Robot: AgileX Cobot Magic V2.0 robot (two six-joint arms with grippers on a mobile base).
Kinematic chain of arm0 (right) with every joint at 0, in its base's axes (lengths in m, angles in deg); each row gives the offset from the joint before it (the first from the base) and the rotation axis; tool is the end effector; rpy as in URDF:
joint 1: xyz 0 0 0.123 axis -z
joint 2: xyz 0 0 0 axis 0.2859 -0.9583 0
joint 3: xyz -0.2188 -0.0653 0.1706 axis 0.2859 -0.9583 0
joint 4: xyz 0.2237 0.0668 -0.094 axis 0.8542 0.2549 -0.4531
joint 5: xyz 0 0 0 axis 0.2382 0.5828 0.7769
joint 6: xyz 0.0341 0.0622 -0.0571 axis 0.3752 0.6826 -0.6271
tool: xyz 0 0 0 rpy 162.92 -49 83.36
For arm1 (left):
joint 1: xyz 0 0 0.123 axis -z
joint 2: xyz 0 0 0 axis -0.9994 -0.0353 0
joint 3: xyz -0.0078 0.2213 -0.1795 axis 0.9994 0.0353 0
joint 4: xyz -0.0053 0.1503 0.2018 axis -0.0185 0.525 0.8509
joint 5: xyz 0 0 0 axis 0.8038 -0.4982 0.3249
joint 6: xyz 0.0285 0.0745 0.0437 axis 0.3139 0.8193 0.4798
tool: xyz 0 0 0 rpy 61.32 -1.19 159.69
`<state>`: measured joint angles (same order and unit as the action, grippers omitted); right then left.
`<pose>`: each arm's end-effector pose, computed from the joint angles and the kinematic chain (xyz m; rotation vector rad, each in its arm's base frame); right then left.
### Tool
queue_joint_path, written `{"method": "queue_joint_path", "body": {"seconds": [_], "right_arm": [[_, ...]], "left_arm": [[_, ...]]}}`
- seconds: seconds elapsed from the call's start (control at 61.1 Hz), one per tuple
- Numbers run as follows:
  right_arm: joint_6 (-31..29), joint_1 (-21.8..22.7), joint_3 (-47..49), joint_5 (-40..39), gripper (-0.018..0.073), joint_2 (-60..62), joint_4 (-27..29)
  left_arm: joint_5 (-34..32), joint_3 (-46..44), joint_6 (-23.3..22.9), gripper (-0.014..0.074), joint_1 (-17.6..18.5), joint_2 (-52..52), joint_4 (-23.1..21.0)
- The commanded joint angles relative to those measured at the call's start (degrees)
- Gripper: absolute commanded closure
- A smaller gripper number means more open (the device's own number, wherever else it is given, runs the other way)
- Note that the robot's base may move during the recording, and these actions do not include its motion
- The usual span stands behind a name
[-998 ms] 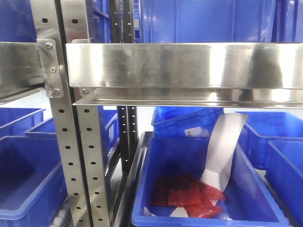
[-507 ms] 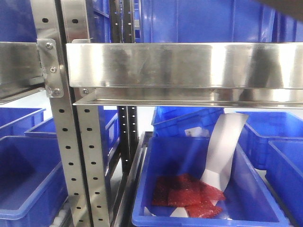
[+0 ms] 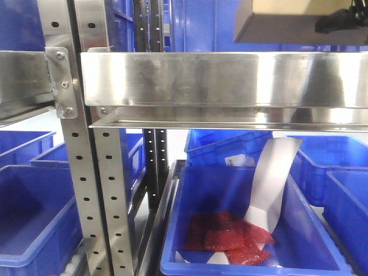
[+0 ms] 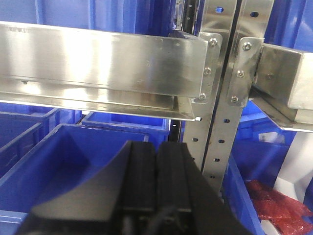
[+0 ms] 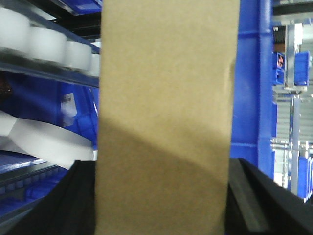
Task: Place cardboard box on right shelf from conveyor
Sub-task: 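Lower the box flat onto the shelf rollers with the right gripper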
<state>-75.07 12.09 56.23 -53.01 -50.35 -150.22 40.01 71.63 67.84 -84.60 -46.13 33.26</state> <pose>0.3073 0.0466 0.3065 -1.5135 1.2899 -0.6910 0.0565 -0.0042 0.1934 -0.0012 1.6141 -0.1070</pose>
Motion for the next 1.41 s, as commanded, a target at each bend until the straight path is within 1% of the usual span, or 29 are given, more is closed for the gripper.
{"method": "queue_joint_path", "body": {"seconds": [0.0, 0.262, 0.344, 0.491, 0.605, 0.687, 0.785, 1.145, 1.391], "right_arm": [[-0.33, 0.07, 2.39, -0.82, 0.0184, 1.15, -0.22], [-0.33, 0.07, 2.45, -0.91, 0.0184, 0.77, -0.17], [-0.28, 0.07, 2.45, -1.28, 0.0169, 0.77, 0.29], [-0.28, 0.07, 2.45, -2.01, 0.0072, 0.77, 1.69], [-0.28, 0.07, 2.45, -2.01, -0.0003, 0.85, 4.2], [-0.28, 0.07, 2.49, -1.89, -0.0036, 0.94, 6.06], [-0.28, 0.07, 2.63, -1.85, -0.0067, 0.98, 6.58], [-0.23, -0.41, 2.12, -1.76, -0.0074, 2.06, 6.59], [-0.23, -0.51, -1.12, -2.84, -0.0074, 7.42, 6.3]], "left_arm": [[-4.65, -0.16, -0.29, 0.0715, 0.19, 0.47, -0.27], [-4.65, -0.16, -0.29, 0.0715, 0.19, 0.47, -0.27], [-4.65, -0.16, -0.29, 0.0715, 0.19, 0.47, -0.27], [-4.65, -0.16, -0.29, 0.0715, 0.19, 0.47, -0.27], [-4.65, -0.16, -0.29, 0.0715, 0.19, 0.47, -0.27], [-4.65, -0.16, -0.29, 0.0715, 0.19, 0.47, -0.27], [-4.65, -0.16, -0.29, 0.0715, 0.19, 0.47, -0.27], [-4.65, -0.16, -0.29, 0.0715, 0.19, 0.47, -0.27], [-4.65, -0.16, -0.29, 0.0715, 0.19, 0.47, -0.27]]}}
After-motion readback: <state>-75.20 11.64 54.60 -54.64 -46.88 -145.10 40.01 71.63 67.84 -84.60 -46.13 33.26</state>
